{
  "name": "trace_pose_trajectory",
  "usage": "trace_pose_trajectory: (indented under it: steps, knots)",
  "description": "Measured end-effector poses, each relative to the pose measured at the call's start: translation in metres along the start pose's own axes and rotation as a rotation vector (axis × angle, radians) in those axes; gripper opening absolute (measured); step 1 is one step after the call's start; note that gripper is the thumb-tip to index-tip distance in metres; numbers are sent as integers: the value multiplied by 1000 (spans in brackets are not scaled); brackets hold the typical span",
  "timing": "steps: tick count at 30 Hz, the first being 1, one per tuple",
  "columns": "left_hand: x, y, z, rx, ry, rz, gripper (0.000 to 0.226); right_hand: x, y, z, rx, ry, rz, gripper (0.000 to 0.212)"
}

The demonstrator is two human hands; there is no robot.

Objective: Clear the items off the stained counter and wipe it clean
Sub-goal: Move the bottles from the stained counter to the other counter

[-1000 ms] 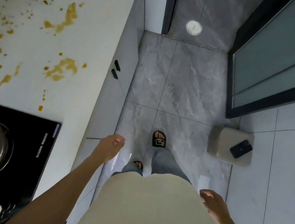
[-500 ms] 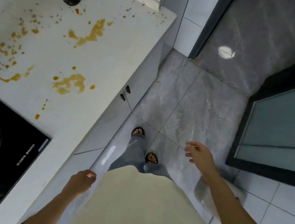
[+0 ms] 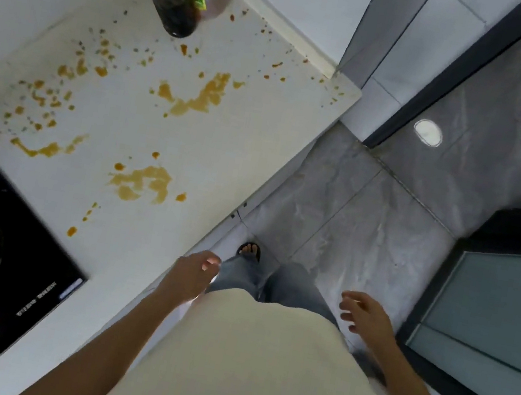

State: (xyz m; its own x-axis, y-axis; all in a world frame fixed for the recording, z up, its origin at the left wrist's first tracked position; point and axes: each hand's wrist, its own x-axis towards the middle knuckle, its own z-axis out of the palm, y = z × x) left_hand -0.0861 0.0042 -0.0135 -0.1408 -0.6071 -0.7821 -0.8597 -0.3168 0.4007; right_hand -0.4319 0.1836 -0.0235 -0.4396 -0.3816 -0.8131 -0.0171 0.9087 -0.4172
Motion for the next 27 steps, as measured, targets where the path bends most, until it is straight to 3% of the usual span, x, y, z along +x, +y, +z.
trace_pose_trajectory:
  steps: [5, 9, 18, 24, 27]
  knots:
    - [21, 74, -16, -28, 52, 98, 15, 27, -1, -35, -64, -29, 114, 18]
    - [36, 99, -20, -82, 94, 59, 15, 66, -43, -68, -119, -77, 116, 19]
    - [40, 116, -17, -311, 244, -203, 22, 141, -258, -88, -328, -225, -353, 12]
    - [63, 144, -73, -520, 391, -147, 12, 149, -394, -36, -340, -367, -619, 12]
    - [89, 161, -124, -593, 469, -94, 19, 150, -455, 3, -299, -379, -687, 18]
